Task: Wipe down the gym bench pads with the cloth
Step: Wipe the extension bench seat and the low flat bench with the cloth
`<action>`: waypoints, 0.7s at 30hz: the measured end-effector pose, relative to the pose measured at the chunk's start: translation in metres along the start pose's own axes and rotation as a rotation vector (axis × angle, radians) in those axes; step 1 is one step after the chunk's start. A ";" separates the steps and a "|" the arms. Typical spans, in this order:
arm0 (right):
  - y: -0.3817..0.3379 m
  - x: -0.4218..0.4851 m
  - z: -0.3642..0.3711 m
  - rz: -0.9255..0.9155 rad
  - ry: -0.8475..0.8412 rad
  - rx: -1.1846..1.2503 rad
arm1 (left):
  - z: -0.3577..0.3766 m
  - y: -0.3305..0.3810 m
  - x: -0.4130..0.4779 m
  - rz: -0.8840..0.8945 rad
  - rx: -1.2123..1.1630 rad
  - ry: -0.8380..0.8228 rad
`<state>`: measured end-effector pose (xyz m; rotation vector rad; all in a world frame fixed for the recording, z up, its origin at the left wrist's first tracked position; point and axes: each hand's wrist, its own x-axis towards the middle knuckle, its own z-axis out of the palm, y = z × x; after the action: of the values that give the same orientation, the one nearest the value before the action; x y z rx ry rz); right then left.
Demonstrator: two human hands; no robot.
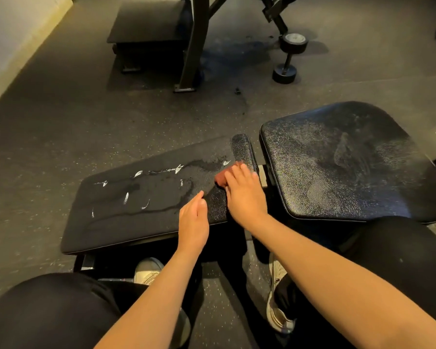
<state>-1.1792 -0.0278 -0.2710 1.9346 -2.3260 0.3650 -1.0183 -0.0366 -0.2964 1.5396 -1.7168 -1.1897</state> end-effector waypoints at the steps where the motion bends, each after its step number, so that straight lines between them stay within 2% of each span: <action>1: -0.009 -0.007 0.001 -0.038 -0.007 0.020 | -0.001 0.000 0.002 -0.020 -0.039 0.013; 4: -0.029 -0.030 0.007 -0.229 -0.070 0.082 | 0.000 0.003 0.006 -0.061 -0.105 0.046; 6: -0.023 -0.026 0.005 -0.293 -0.105 0.090 | 0.002 0.005 0.007 -0.038 -0.076 0.055; 9: 0.000 0.005 0.001 -0.199 -0.110 0.024 | 0.001 0.008 0.008 -0.018 -0.006 0.008; 11: 0.015 0.023 -0.005 -0.062 -0.057 -0.043 | -0.001 0.010 0.010 -0.018 0.043 -0.047; 13: 0.014 0.024 -0.004 -0.011 -0.029 -0.021 | -0.002 0.008 0.015 -0.011 0.088 -0.077; 16: -0.010 0.002 0.003 -0.140 -0.027 0.063 | -0.006 0.013 0.036 0.034 0.209 -0.057; 18: -0.016 -0.005 0.009 -0.246 -0.050 0.097 | -0.006 0.020 0.051 0.032 0.210 -0.044; 21: 0.001 0.017 0.009 -0.234 -0.090 0.097 | -0.004 0.023 0.065 0.076 0.247 -0.063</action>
<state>-1.1830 -0.0465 -0.2761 2.2845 -2.1353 0.3823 -1.0388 -0.1016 -0.2848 1.5742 -2.0078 -1.0293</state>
